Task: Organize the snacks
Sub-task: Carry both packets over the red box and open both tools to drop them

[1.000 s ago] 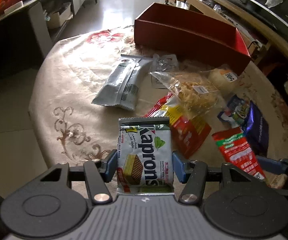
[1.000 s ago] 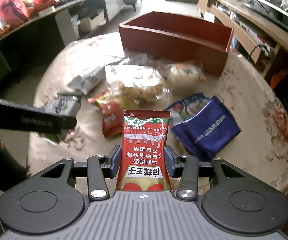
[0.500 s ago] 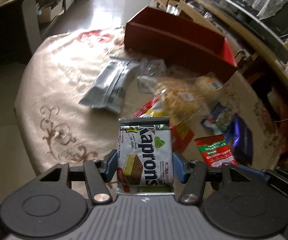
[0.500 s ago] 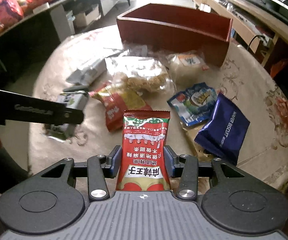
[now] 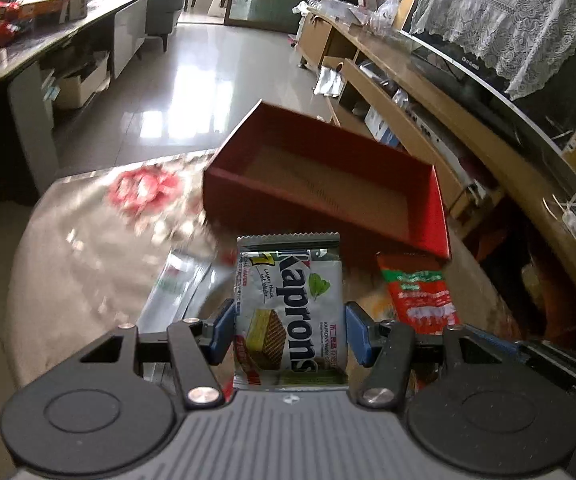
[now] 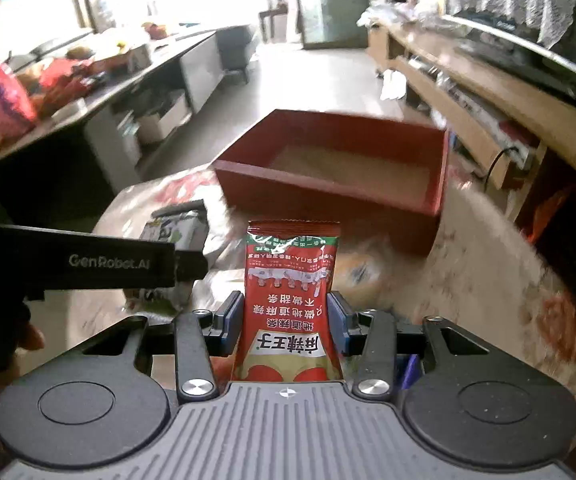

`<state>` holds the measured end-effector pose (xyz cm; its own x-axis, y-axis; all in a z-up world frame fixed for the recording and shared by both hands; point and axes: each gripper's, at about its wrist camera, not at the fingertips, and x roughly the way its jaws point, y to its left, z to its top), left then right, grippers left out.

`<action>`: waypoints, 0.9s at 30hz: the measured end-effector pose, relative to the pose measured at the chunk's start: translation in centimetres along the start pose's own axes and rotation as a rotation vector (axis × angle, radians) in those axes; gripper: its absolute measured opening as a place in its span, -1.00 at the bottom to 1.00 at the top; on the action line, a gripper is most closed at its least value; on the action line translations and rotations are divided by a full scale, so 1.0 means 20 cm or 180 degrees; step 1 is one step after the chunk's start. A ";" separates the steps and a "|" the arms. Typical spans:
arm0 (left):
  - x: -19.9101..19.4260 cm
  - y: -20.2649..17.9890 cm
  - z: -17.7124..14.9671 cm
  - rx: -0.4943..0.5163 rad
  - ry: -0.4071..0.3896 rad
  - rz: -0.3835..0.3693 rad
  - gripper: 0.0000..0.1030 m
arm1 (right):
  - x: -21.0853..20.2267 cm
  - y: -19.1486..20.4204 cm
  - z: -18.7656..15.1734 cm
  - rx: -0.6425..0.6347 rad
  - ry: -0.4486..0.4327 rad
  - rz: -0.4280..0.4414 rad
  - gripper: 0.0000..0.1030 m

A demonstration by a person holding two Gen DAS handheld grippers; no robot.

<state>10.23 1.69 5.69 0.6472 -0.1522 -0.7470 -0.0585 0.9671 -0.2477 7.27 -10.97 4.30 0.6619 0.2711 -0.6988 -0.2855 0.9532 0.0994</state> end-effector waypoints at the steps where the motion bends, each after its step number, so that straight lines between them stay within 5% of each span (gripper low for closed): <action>1: 0.03 -0.02 0.04 0.0015 -0.0008 0.0005 0.16 | 0.01 -0.02 0.03 0.0029 -0.0023 -0.0009 0.01; 16: 0.52 -0.17 0.49 -0.0003 -0.0065 0.0120 0.15 | 0.36 -0.23 0.44 0.0118 -0.0139 -0.0201 0.01; 27: 0.80 -0.15 0.56 -0.0076 0.0061 0.0264 0.15 | 0.64 -0.32 0.53 0.0144 0.0013 -0.0290 0.01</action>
<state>29.39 -1.40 1.38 0.6246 -0.0759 -0.7772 -0.1295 0.9714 -0.1990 24.84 -12.30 2.21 0.6808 0.1826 -0.7094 -0.1926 0.9790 0.0672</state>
